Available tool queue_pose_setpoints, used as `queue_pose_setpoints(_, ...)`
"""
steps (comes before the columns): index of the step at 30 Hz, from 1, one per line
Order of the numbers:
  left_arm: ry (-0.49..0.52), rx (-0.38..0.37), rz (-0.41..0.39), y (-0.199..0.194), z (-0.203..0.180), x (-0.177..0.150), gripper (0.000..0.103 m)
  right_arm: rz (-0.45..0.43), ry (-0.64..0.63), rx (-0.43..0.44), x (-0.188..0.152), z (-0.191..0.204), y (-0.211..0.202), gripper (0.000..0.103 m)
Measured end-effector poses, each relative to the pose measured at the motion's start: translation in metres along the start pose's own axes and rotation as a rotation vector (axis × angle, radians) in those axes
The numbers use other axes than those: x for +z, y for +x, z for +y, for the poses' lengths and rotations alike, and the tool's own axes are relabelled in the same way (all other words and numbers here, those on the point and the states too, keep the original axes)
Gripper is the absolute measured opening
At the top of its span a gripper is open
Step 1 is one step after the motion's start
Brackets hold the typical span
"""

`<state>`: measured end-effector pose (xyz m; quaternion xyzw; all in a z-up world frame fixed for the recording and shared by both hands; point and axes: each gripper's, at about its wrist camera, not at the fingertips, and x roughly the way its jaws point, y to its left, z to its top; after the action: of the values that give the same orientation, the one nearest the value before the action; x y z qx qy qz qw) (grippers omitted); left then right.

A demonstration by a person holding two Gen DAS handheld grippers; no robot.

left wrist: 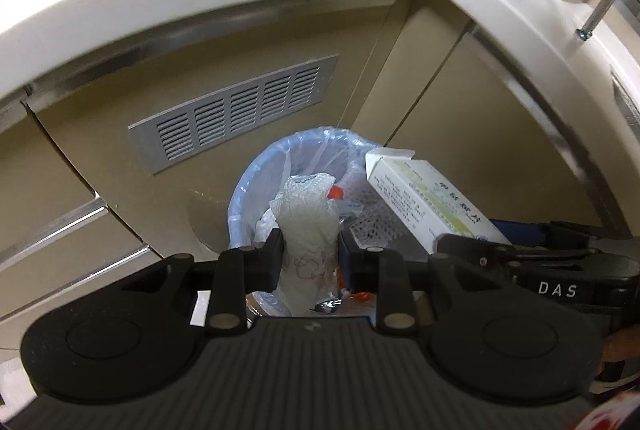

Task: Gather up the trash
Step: 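Carry the plastic wrapper and medicine box with both tools over the wastebasket, then open the right tool to drop the medicine box while the left tool releases the wrapper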

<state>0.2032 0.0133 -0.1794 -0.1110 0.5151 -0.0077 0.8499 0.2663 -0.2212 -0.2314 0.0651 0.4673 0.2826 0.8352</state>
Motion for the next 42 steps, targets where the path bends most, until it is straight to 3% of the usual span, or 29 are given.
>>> queue_pose_setpoints(26, -0.053, 0.036, 0.032, 0.039, 0.005, 0.0, 0.026, -0.007, 0.04, -0.005, 0.005, -0.006, 0.05, 0.071)
queue_pose_setpoints(31, -0.052, 0.037, 0.037, 0.042, 0.006, 0.0, 0.026, -0.029, 0.095, 0.015, 0.004, -0.014, 0.057, 0.082)
queue_pose_setpoints(42, -0.049, 0.04, 0.058, 0.049, 0.004, -0.002, 0.026, 0.037, 0.062, -0.007, 0.005, -0.02, 0.056, 0.082)
